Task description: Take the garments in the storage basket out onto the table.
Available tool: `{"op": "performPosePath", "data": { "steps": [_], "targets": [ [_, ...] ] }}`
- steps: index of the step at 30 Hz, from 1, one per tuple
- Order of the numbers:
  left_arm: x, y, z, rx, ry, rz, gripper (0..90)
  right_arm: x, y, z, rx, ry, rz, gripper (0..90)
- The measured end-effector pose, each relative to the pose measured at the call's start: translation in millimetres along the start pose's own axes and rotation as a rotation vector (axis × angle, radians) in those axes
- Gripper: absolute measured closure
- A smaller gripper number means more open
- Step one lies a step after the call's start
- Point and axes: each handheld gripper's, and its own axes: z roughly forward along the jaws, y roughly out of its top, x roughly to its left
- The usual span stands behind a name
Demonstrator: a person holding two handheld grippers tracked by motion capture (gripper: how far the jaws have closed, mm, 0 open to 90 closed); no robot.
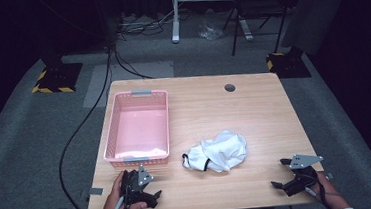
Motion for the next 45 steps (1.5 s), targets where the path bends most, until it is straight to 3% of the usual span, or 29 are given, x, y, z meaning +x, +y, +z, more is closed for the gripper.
{"op": "performPosePath", "data": {
  "steps": [5, 17, 27, 45],
  "targets": [
    [10.2, -9.4, -0.7, -0.022, -0.025, -0.054, 0.3, 0.0, 0.0, 0.0, 0.000, 0.000, 0.000, 0.2],
    [31.1, -25.5, -4.4, -0.090, 0.013, -0.109, 0.0, 0.1, -0.1, -0.1, 0.000, 0.000, -0.001, 0.3],
    [40.9, -24.7, -3.2, -0.092, 0.032, -0.129, 0.0, 0.1, -0.1, -0.1, 0.000, 0.000, -0.001, 0.2],
    [44.1, -20.4, 0.0, -0.087, 0.063, -0.167, 0.0, 0.6, 0.1, 0.2, 0.000, -0.003, 0.001, 0.2]
  ]
}}
